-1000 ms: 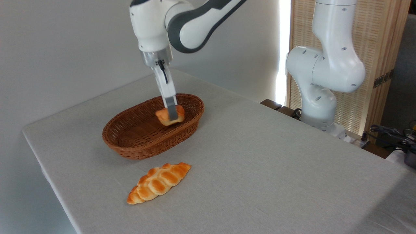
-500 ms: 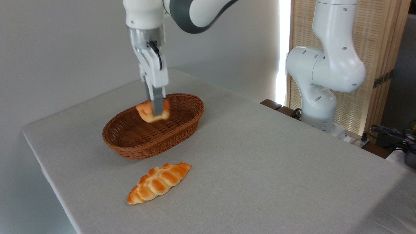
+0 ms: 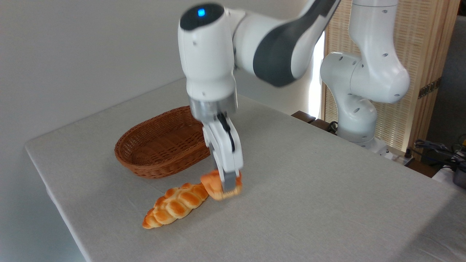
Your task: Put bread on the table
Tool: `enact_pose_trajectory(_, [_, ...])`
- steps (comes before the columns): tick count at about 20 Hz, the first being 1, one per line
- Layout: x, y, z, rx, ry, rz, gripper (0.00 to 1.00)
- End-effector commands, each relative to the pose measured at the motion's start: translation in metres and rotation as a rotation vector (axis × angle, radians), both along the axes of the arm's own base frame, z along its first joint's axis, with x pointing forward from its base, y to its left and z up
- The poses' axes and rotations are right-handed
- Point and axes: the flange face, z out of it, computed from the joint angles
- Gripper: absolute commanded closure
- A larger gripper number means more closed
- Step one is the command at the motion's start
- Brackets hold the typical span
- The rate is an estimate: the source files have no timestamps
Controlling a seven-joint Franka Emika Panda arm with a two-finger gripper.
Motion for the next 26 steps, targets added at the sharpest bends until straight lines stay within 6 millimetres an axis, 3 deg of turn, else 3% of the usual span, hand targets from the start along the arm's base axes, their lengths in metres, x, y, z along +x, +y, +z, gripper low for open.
enact_pose_trajectory(1, [0.001,0.001,-0.028,0.1,0.025,-0.064,0.02])
enact_pose_trajectory(15, [0.0,0.001,-0.03,0.103,0.039,-0.06,0.0])
enact_pose_trajectory(17, [0.001,0.001,-0.019,0.1,0.02,-0.044,0.0])
enact_pose_trajectory(19, [0.008,0.003,0.01,0.094,0.016,0.0,0.0])
enact_pose_trajectory(21, [0.016,-0.001,0.053,0.095,0.03,0.053,0.0])
enact_pose_trajectory(26, [0.029,-0.029,0.15,0.04,-0.052,0.238,0.0])
